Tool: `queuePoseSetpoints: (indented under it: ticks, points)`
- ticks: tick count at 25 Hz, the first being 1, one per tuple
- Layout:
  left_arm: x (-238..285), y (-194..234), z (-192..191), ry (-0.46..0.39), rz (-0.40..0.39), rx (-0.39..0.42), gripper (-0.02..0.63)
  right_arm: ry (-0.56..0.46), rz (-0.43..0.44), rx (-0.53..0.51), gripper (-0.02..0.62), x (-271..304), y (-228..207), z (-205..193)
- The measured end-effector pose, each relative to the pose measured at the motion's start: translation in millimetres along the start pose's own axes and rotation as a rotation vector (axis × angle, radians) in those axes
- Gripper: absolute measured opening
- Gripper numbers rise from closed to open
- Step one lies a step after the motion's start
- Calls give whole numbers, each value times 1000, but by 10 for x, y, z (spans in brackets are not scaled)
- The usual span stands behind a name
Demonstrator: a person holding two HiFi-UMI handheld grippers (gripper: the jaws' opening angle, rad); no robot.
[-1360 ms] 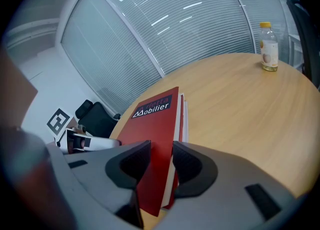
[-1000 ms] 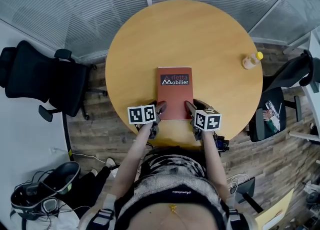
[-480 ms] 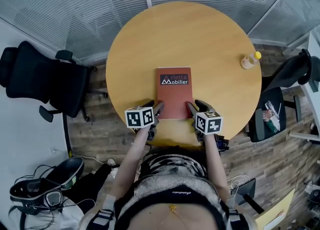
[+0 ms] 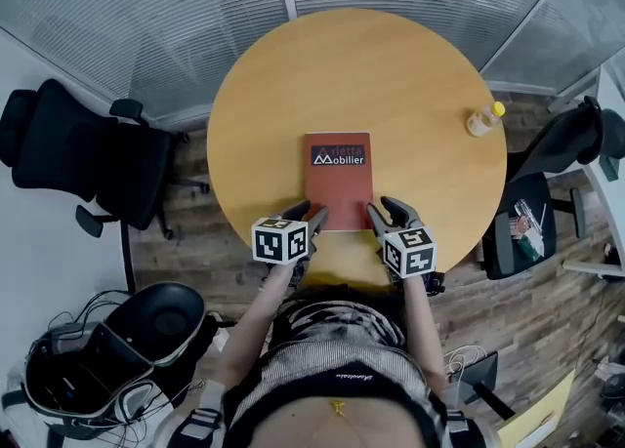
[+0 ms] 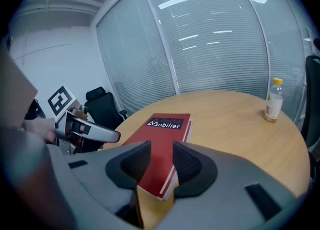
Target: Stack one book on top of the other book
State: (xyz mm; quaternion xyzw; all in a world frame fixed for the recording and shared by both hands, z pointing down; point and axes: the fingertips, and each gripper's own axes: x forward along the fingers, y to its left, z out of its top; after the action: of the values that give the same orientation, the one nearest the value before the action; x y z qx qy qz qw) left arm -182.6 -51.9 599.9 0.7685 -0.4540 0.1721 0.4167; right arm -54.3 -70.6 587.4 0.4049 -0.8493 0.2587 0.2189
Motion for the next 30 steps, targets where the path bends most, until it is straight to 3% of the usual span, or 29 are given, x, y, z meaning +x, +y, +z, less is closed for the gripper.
queuePoseSetpoints:
  ticks: [6, 11, 16, 23, 30]
  points:
    - [-16, -327, -85, -3, -59, 40, 160, -3, 44, -88, 145, -133, 191, -22]
    - [-74, -215, -49, -5, -97, 56, 107, 20, 71, -128, 104, 70, 475, -13]
    - [-91, -691, -268, -13, -96, 93, 61, 1, 106, -158, 60, -321, 467, -190]
    - [-229, -774, -153, -66, -135, 150, 25, -31, 150, -155, 40, -324, 666, -91]
    - [-382, -1026, 47, -147, -170, 294, 18, -149, 202, -63, 37, -506, 721, 120]
